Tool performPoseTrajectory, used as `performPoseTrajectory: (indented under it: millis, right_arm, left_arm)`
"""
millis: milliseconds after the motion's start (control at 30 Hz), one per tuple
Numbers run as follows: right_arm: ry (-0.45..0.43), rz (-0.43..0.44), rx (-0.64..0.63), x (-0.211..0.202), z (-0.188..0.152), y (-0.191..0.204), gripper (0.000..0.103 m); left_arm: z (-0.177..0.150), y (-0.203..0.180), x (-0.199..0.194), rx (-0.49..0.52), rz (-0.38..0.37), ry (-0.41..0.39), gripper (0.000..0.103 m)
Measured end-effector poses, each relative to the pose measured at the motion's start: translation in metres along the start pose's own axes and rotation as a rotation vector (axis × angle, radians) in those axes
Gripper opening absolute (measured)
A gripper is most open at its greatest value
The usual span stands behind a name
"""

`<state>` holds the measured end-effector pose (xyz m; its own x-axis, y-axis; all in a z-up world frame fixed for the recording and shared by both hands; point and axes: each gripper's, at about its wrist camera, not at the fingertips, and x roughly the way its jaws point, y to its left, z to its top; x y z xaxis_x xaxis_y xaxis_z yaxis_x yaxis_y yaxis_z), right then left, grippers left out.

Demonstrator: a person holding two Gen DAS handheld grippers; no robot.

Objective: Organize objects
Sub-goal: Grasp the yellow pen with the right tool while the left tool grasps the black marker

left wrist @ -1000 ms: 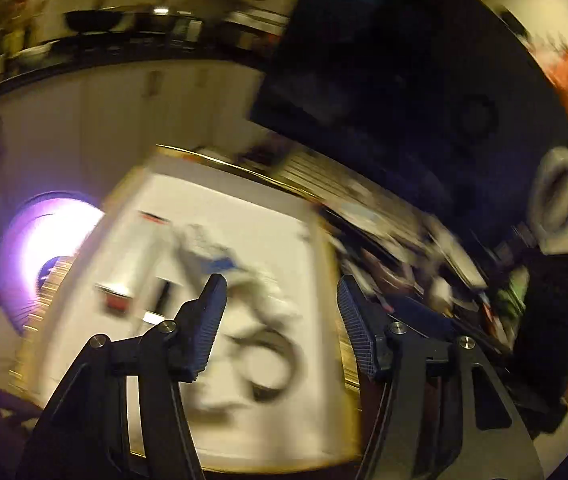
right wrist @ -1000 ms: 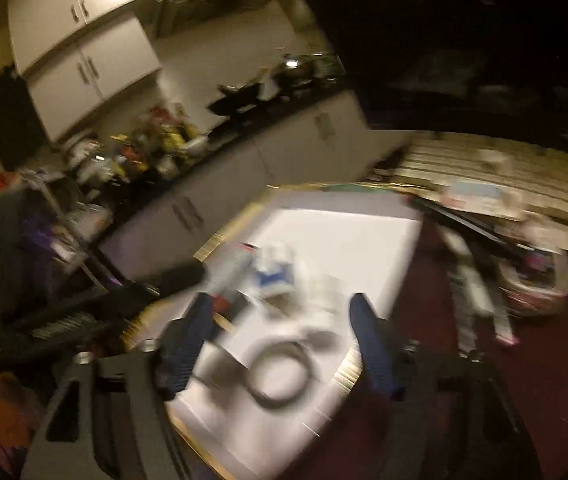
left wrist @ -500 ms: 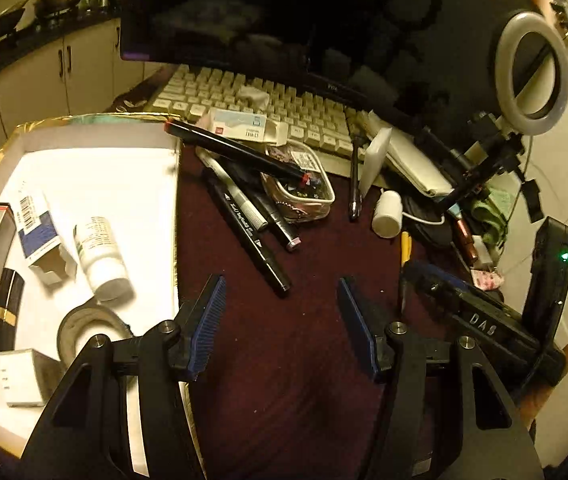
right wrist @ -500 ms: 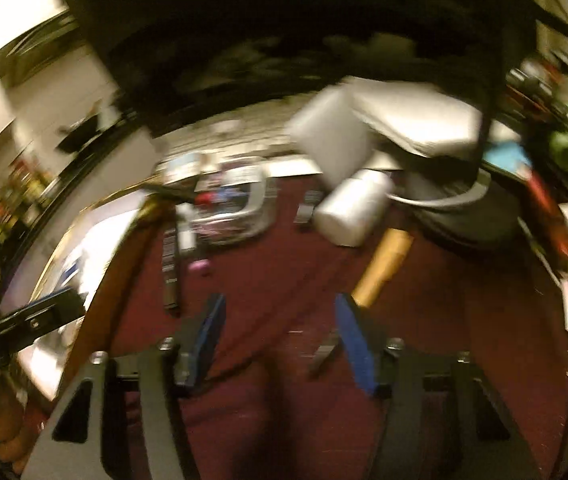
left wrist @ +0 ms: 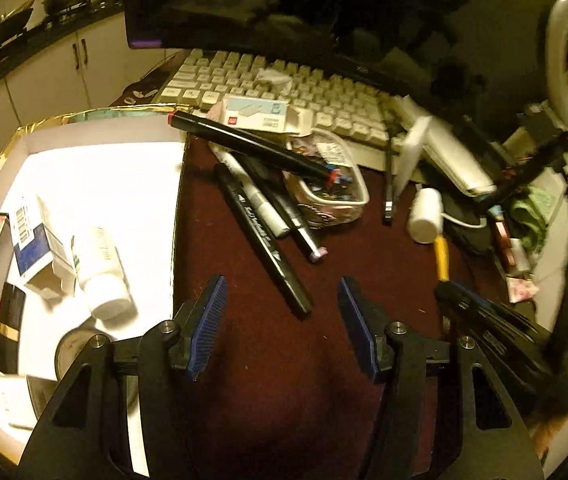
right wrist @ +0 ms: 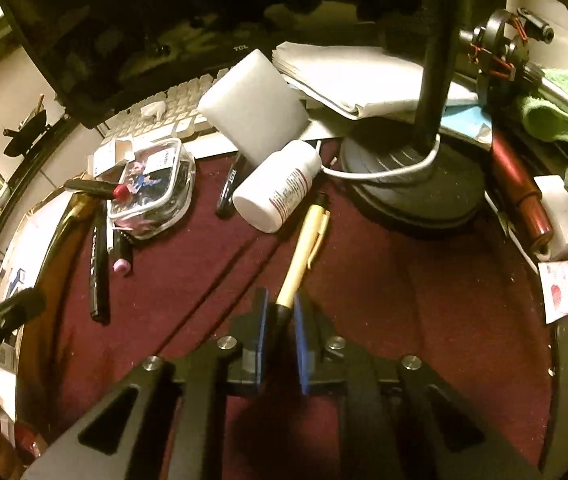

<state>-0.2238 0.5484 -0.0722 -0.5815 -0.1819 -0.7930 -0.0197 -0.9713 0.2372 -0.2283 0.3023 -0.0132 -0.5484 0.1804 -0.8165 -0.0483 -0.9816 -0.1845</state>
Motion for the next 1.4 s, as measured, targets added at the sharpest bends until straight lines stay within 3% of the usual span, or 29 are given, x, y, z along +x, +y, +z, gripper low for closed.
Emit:
performPoseTrajectory:
  millis: [367,467,567,967,1000,1033,1100,1300,1400]
  right_arm:
    - [-0.007,0.025,-0.011,-0.004,-0.005,-0.002,0.009]
    - [-0.006,0.034,-0.005,-0.004,-0.004,-0.002,0.009]
    - [-0.004,0.037,-0.008,-0.004,-0.004,-0.002,0.009]
    - [-0.002,0.025,-0.021,-0.004,-0.004,0.0,0.009]
    - [-0.003,0.022,-0.028,-0.004,-0.004,0.001,0.01]
    - [-0.005,0.015,-0.038,-0.004,-0.005,0.003,0.01]
    - [-0.003,0.007,-0.048,-0.004,-0.005,0.005,0.01]
    - [0.006,0.008,-0.045,-0.003,-0.003,0.005,0.01]
    - [-0.003,-0.002,-0.072,-0.003,-0.005,0.008,0.01]
  left_arm:
    - [0.019,-0.007,0.049,0.035,0.08,0.145,0.054]
    - [0.019,-0.009,0.052,0.048,0.106,0.152,0.044]
    - [0.018,-0.008,0.054,0.07,0.157,0.144,0.02]
    - [-0.039,-0.013,0.018,0.113,0.007,0.204,0.018]
    - [-0.038,-0.014,0.019,0.116,0.004,0.201,0.022]
    - [-0.036,-0.015,0.019,0.116,0.01,0.198,0.03]
    - [-0.029,-0.014,0.02,0.104,0.026,0.178,0.036]
    - [-0.018,-0.016,0.037,0.094,0.081,0.19,0.036]
    - [-0.022,-0.021,0.032,0.137,0.095,0.154,0.02]
